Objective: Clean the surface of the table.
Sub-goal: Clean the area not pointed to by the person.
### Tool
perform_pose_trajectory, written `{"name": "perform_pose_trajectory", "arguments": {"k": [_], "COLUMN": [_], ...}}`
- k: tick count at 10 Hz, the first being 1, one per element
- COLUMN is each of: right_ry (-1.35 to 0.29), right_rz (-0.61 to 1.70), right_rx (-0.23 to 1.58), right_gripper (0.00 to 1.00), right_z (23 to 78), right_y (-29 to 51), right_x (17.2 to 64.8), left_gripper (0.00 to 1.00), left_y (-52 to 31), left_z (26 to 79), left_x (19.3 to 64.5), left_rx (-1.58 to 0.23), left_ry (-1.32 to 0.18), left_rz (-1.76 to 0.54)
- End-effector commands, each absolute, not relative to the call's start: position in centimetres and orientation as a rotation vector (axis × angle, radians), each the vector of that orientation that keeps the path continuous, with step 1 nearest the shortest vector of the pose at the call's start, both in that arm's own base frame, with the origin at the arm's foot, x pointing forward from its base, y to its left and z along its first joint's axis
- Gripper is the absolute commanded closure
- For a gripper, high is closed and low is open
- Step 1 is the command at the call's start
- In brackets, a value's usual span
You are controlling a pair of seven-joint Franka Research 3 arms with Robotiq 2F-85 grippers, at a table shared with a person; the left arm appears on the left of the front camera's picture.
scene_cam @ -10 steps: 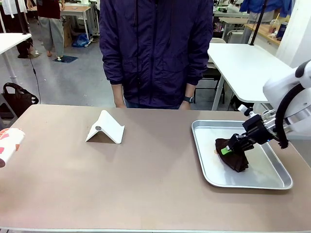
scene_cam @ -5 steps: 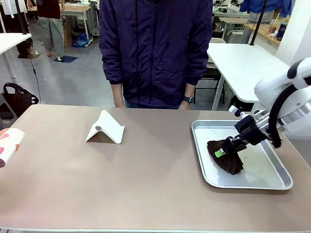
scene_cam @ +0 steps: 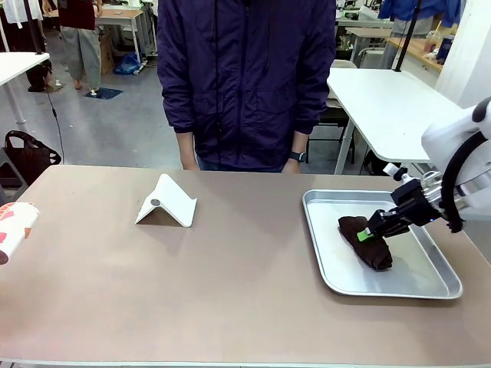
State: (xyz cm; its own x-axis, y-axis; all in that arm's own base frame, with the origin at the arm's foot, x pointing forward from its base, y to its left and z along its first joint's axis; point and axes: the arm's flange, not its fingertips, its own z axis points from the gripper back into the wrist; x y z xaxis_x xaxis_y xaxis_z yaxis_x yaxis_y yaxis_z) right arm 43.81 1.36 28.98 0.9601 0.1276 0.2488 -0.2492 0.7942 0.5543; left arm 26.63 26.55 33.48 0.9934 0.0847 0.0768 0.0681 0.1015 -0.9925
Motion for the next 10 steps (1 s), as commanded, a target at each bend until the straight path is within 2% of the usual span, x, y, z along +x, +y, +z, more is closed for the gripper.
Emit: {"name": "perform_pose_trajectory", "arguments": {"k": [1, 3, 4, 7, 10], "right_ry": [-0.251, -0.276, -0.283, -0.349, -0.328], "right_rz": [0.117, 0.042, 0.036, -0.01, 0.016], "right_rx": [0.64, 0.662, 0.73, 0.99, 1.279], "right_gripper": [0.9, 0.9, 0.9, 0.9, 0.9], "right_z": [29.4, 29.5, 29.9, 32.2, 33.8], "right_y": [-0.2, -2.2, -3.2, -6.0, -8.4], "right_x": [44.5, 44.9, 44.6, 43.7, 41.7], "left_gripper": [0.78, 0.78, 0.78, 0.78, 0.78], "left_y": [26.6, 26.6, 26.6, 26.6, 26.6], "left_z": [33.8, 33.8, 33.8, 33.8, 33.8], "left_x": [26.4, 26.4, 26.4, 26.4, 26.4], "left_rx": [-1.472, -1.472, -1.472, -1.472, -1.472], "left_ry": [-0.12, -0.12, -0.12, -0.12, -0.12], "left_rz": [0.015, 0.015, 0.015, 0.015, 0.015]}}
